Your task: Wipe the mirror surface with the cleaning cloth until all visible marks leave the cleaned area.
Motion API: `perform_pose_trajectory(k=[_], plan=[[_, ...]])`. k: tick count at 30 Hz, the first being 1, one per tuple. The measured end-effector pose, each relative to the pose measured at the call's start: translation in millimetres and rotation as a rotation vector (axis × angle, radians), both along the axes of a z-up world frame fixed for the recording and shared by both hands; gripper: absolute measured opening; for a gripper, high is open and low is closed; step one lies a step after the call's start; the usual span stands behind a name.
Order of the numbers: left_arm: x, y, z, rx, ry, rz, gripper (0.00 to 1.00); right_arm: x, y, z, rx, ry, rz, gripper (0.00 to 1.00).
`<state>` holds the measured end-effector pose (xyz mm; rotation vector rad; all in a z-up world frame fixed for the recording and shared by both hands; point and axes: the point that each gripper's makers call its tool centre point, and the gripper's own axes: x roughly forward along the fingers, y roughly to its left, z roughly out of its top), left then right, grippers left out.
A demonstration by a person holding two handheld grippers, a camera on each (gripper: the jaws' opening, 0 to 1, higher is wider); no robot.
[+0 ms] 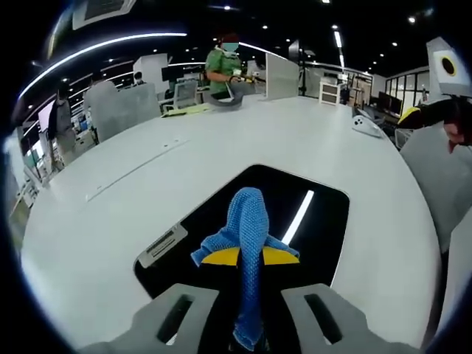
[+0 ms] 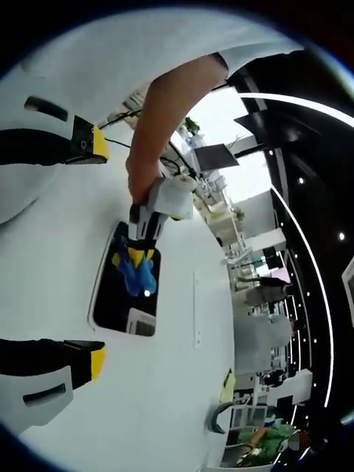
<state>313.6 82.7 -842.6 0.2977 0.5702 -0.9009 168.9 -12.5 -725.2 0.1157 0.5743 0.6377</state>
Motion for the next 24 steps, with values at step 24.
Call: perform_pose_trajectory(k=[24], plan=[[19.1,12,0.8,0.026,-0.029,0.016,0.07,-1,-1,-2.4,-0.001,0.012,-0.006,0.99]])
